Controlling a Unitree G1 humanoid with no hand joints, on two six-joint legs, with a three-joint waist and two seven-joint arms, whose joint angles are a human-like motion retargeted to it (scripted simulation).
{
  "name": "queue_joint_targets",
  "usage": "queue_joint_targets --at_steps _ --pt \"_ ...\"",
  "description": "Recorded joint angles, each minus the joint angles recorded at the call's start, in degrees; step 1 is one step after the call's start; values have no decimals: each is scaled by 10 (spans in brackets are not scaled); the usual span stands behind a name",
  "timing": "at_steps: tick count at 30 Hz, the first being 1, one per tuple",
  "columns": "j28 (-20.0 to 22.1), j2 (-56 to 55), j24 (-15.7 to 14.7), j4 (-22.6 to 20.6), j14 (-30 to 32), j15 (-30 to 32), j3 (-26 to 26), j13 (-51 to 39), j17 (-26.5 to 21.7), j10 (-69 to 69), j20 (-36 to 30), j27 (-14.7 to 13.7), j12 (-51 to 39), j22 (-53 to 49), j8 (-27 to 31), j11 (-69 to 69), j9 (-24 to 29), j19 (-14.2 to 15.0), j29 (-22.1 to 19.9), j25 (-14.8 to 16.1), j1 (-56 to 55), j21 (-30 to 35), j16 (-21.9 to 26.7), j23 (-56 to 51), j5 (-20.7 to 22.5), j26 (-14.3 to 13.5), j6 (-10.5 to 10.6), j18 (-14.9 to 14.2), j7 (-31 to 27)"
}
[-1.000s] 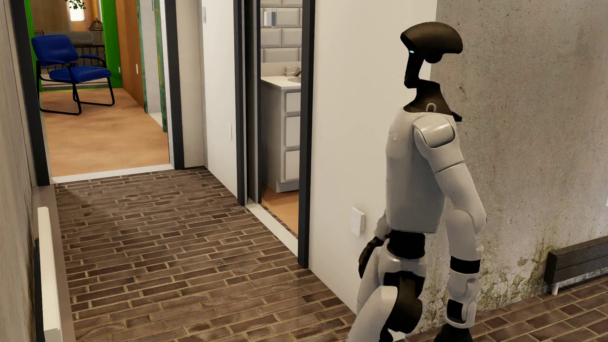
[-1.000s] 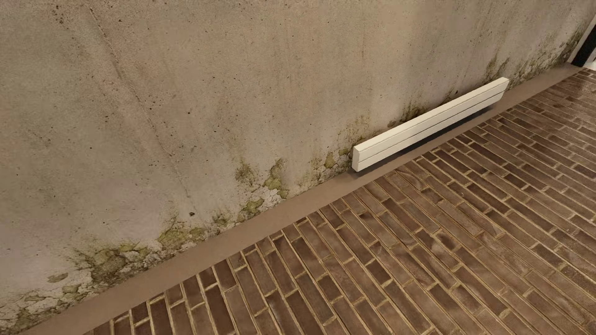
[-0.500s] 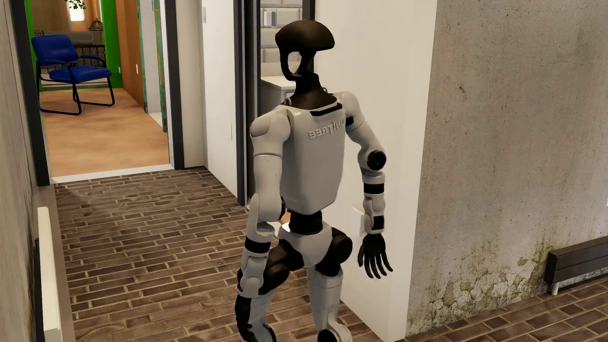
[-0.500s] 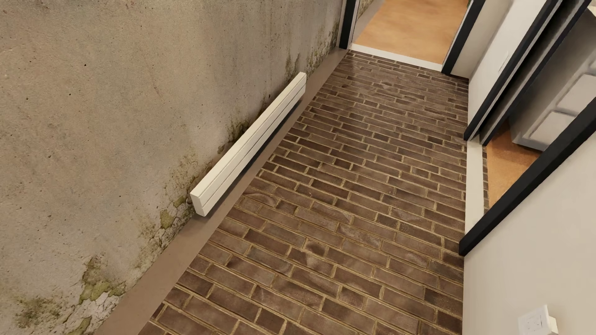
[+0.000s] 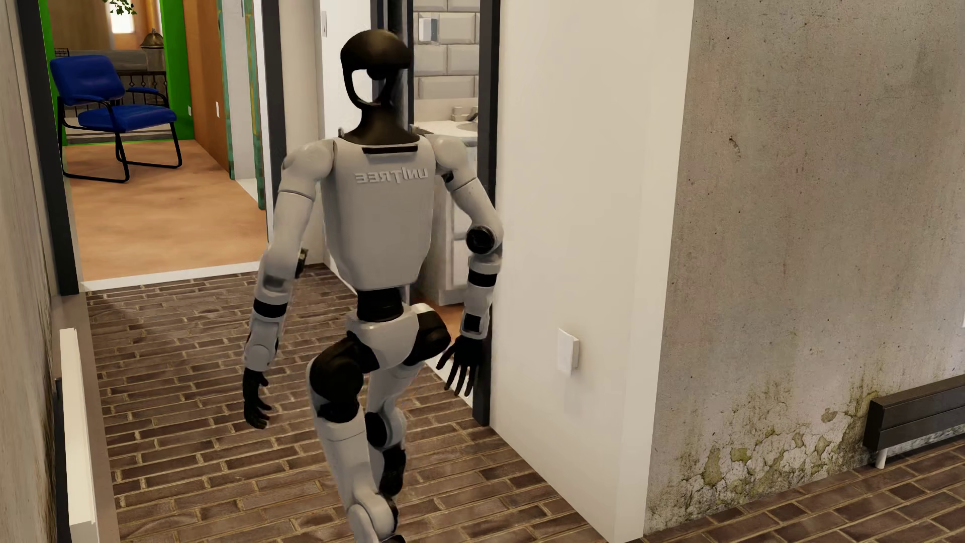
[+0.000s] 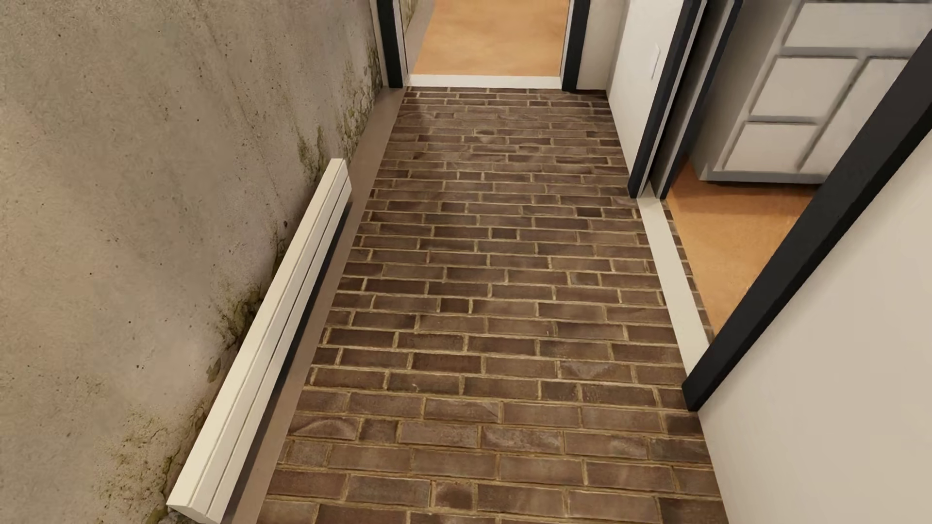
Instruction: Go around the corner
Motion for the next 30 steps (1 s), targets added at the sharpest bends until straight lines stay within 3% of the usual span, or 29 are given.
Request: queue_joint_targets --at_steps 2,3,4,6,8,10,12,13,16,18,19,20,22,23,27,28,30 --pt "0 43 0 50 149 -49 23 13 -11 136 -37 0 28 31 0 13 -19 0 0 0 -63 72 -11 48 11 0 28 0 0" --pt "0 48 0 87 205 -74 49 1 -17 250 -65 0 26 45 0 1 -40 0 0 0 -164 123 -11 62 33 0 45 0 0" --pt "0 75 0 91 175 -103 78 -16 -21 344 -87 0 25 60 0 -8 -44 0 0 0 -238 163 -11 69 41 0 44 0 0" --pt "0 189 0 93 50 -198 117 -59 -28 434 -133 0 38 82 0 -34 -15 0 0 0 -307 202 -9 70 35 0 25 0 0" --pt "0 308 0 61 -31 -299 140 -76 -39 371 -187 0 52 110 0 -43 17 0 0 0 -338 97 -12 34 4 0 -3 0 0" --pt "0 364 0 40 -8 -324 159 -95 -42 210 -225 0 48 120 0 -50 32 0 0 0 -367 -39 -18 -29 -9 0 -19 0 0" --pt "0 404 0 29 99 -329 163 -117 -46 28 -208 0 46 103 0 -51 36 0 0 0 -370 -126 -23 -97 -13 0 -21 0 0" --pt "0 429 0 26 122 -326 163 -125 -48 -30 -190 0 46 90 0 -52 40 0 0 0 -358 -145 -23 -125 -18 0 -24 0 0" --pt "0 492 0 18 121 -279 163 -110 -42 19 -151 0 25 73 0 -60 39 0 0 0 -370 -151 -11 -164 -41 0 -38 0 0" --pt "0 483 0 3 91 -145 172 -84 -18 61 -123 0 1 90 0 -20 29 0 0 0 -346 -99 1 -106 -71 0 -62 0 0" --pt "0 422 0 -4 64 -59 176 -82 -6 56 -100 0 -12 95 0 65 23 0 0 0 -320 -45 5 -62 -80 0 -69 0 0" --pt "0 331 0 -9 43 -13 168 -85 -2 47 -75 0 -25 90 0 181 12 0 0 0 -308 11 7 -30 -80 0 -74 0 0" --pt "0 184 0 -19 24 -8 108 -64 -6 15 -46 0 -45 58 0 344 8 0 0 0 -266 65 14 -13 -69 0 -70 0 0" --pt "0 135 0 -18 27 -13 82 -41 -10 -10 -32 0 -54 40 0 354 8 0 0 0 -229 74 18 -14 -60 0 -62 0 0" --pt "0 57 0 -21 -6 36 32 8 -7 -29 69 0 -63 -36 0 82 33 0 0 0 -122 139 25 16 -29 0 -56 0 0" --pt "0 59 0 -27 -21 8 34 11 -5 -33 72 0 -60 -47 0 11 38 0 0 0 -91 156 26 22 -27 0 -58 0 0" --pt "0 55 0 -35 -46 -177 32 20 -5 -37 43 0 -44 -45 0 -39 34 0 0 0 -43 144 22 16 -33 0 -55 0 0"
